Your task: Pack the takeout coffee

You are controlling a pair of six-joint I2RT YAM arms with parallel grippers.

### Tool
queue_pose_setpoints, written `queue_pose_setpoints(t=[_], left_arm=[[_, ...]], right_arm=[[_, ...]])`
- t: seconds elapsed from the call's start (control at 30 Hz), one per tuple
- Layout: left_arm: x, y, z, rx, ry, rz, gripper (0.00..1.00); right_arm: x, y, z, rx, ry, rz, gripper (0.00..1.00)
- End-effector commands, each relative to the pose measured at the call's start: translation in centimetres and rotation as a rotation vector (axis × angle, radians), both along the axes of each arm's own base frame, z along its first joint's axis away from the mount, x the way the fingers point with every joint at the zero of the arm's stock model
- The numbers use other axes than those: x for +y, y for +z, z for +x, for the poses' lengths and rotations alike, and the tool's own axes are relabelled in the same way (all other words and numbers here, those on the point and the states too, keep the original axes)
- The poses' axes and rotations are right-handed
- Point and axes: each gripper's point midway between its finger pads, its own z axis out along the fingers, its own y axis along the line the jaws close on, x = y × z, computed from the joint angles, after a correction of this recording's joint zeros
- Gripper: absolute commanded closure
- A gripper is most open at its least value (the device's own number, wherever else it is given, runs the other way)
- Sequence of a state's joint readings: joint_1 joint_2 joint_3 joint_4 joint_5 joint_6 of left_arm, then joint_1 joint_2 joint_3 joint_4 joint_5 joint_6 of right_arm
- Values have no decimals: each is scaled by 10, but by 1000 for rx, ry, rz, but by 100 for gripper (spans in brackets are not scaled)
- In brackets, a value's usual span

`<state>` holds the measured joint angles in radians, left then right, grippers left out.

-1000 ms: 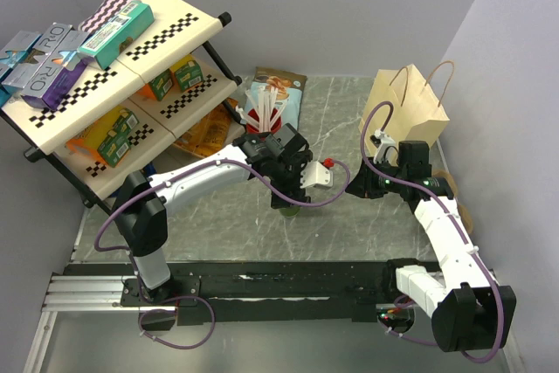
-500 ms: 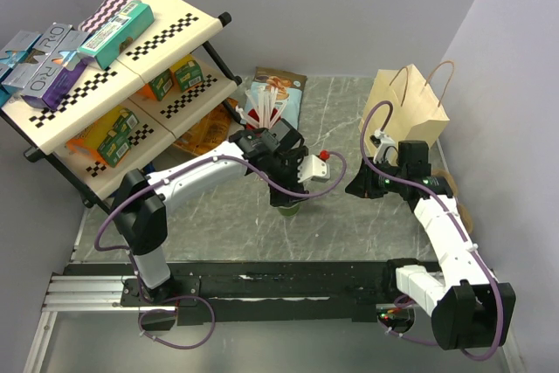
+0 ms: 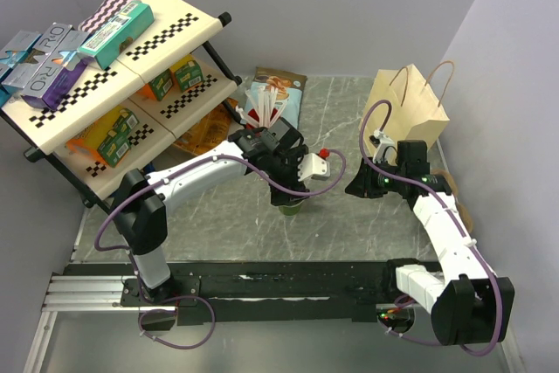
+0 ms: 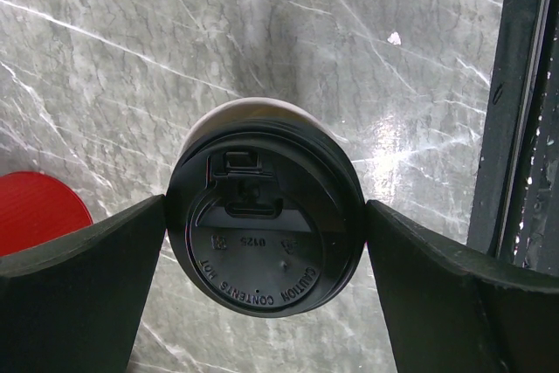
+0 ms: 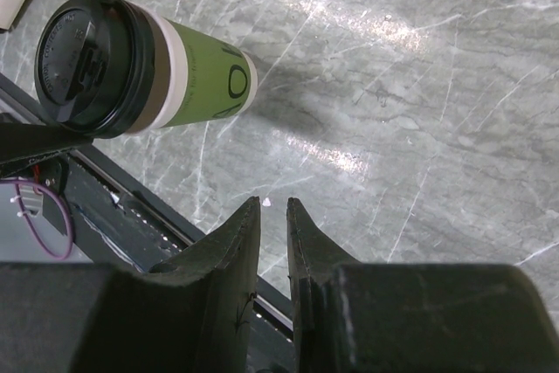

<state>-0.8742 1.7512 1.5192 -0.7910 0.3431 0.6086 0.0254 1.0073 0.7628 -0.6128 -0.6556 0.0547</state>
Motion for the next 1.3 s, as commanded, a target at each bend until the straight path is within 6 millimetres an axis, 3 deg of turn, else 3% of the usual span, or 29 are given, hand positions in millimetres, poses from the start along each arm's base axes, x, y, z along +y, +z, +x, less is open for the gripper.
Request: queue_pose_setpoints(t=[0.0,0.57,0.73,0.9,1.1,1.27], left_arm=[[-6,11,1,-5,-9,-43,1],[-15,1,8,0,70,-78,1],[-11,-2,6,10,78,-72,1],[-8,-4,5,5,81,-67,1],[-10,-2,5,9,92,-81,0],[-9,0,5,11,103,-89,1]], right_arm=[[-1,7,8,-31,-8,11,74],[1,5,9,-16,-21,29,73],[16,19,9,18,-11,146,71],[40,41,14,56,37,342,53],[50,37,24,111,70,379,33],[69,34,20,130,141,371,20]])
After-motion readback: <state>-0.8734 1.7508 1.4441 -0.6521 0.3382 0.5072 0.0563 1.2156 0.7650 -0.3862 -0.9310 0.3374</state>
